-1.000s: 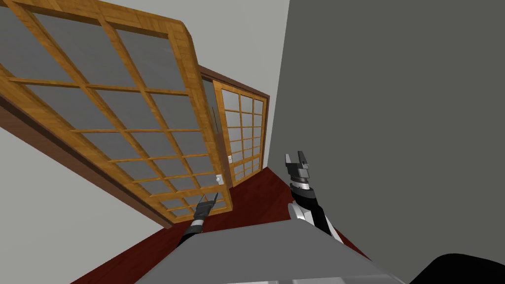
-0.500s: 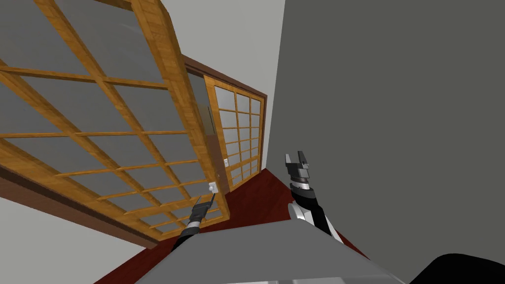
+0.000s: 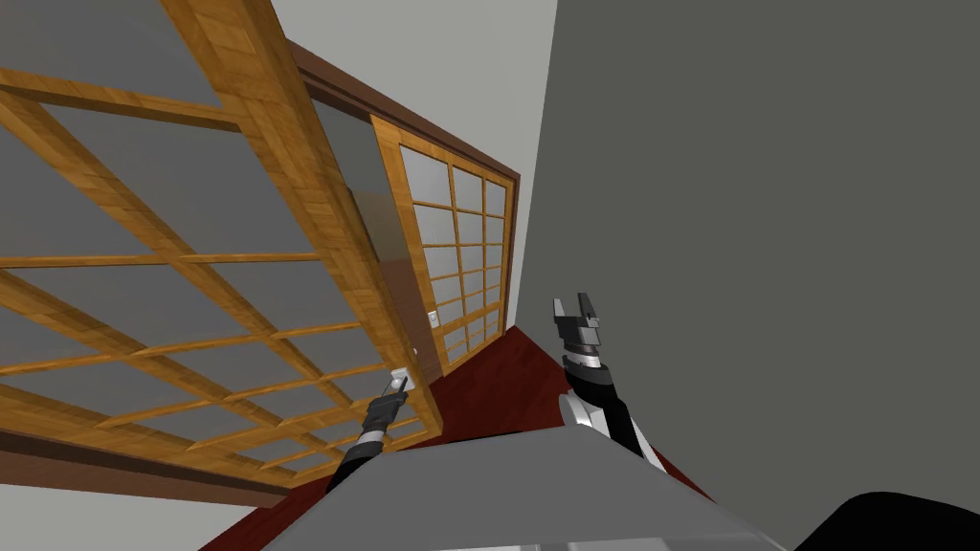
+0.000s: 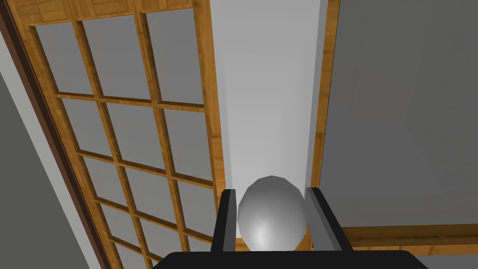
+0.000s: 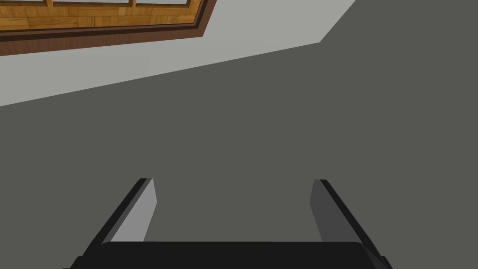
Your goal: Pull the door open
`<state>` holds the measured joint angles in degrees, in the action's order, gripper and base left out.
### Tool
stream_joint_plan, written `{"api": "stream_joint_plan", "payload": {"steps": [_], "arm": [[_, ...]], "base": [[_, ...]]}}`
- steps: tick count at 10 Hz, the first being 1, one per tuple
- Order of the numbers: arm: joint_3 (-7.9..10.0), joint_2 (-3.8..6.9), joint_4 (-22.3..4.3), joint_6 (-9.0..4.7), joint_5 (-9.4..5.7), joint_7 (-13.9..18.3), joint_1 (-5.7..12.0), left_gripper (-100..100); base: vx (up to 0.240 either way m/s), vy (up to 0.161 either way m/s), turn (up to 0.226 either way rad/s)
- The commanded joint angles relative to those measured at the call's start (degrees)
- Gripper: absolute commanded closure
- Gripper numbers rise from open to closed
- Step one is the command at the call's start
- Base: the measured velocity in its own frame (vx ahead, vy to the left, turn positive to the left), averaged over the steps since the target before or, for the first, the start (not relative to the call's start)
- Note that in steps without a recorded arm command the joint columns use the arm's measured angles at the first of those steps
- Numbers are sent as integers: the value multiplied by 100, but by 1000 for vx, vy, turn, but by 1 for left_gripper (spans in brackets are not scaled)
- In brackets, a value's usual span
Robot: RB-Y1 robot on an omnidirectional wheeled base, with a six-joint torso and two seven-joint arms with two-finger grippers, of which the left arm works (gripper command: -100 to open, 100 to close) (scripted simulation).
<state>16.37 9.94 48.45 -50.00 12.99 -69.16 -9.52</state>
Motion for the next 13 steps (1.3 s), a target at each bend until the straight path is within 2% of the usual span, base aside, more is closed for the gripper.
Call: {"api": "stream_joint_plan", "payload": {"steps": [1, 4, 8, 13], "arm": [[-8, -9, -1, -9, 2, 1, -7, 100], [-8, -9, -1, -9, 2, 1, -7, 100], [-45, 1, -50, 10, -82, 434, 11, 100], [-110, 26, -112, 6, -253, 1203, 64, 100]], "base": [[-27, 4, -16], [-9, -1, 1], [-16, 8, -27], [-29, 14, -42]]}}
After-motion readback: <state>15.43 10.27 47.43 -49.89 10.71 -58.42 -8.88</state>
